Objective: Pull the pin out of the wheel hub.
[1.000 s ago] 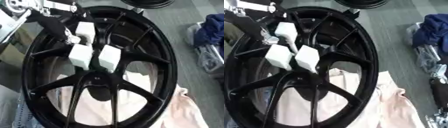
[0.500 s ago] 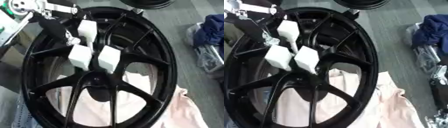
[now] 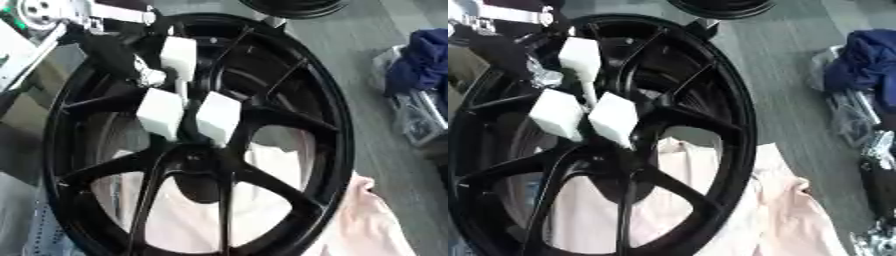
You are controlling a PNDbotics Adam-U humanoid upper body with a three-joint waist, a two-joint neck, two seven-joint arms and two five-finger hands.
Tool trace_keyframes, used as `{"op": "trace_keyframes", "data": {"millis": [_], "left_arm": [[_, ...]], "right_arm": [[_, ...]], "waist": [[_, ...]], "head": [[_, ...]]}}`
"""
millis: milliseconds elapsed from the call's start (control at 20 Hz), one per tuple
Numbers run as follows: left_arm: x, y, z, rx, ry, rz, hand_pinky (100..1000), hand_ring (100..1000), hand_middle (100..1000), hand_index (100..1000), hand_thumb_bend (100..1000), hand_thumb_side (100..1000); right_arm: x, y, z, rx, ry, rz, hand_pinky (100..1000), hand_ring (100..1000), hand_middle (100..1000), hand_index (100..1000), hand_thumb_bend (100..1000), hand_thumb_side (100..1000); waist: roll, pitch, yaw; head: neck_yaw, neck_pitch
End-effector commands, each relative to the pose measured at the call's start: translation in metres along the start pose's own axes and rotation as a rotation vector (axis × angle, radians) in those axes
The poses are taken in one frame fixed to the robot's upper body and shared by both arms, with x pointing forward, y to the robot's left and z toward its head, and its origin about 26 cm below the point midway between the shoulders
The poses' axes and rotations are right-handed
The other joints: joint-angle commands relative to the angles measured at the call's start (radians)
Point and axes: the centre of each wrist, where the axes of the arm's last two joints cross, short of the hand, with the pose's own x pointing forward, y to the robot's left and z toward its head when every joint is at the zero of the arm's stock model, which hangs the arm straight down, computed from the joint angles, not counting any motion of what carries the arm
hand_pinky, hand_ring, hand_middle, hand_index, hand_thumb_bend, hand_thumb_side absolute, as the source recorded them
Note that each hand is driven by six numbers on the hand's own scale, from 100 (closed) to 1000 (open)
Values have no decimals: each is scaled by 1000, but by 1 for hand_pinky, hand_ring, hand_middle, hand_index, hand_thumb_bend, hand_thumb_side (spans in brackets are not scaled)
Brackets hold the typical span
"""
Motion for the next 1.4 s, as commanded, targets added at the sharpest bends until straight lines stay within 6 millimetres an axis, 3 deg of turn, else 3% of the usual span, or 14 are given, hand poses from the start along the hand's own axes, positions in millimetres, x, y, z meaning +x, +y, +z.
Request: {"op": "trace_keyframes", "data": {"millis": [50,350,400,450,500,1000,1400], "left_arm": [[5,11,9,65,-15,-3,796,597,458,543,100,335],[8,16,15,186,-41,68,724,474,292,360,100,172],[9,17,17,206,-47,81,715,467,283,350,100,177],[10,18,19,228,-52,92,711,461,276,342,100,264],[10,19,21,250,-56,105,708,457,269,334,100,183],[12,38,61,416,-77,195,711,450,264,330,100,250],[-34,41,108,607,35,356,720,452,261,328,100,303]], "right_arm": [[3,1,-3,-5,-7,-9,589,750,674,797,100,401],[3,1,-2,-16,0,-9,588,751,675,798,100,403],[3,1,-2,-17,1,-9,588,751,675,798,100,403],[3,1,-2,-17,1,-9,588,751,675,798,100,402],[3,0,-2,-18,1,-8,589,752,675,797,100,402],[2,-3,-2,-18,-4,3,590,752,675,796,100,390],[1,-8,-2,-25,-7,23,592,752,675,796,100,382]], "waist": [[-5,-17,-1],[-7,-20,0],[-8,-20,0],[-8,-21,1],[-9,-22,1],[-16,-33,11],[-22,-50,38]], "head": [[1,-13],[2,-13],[2,-13],[3,-13],[4,-13],[2,-3],[-10,19]]}}
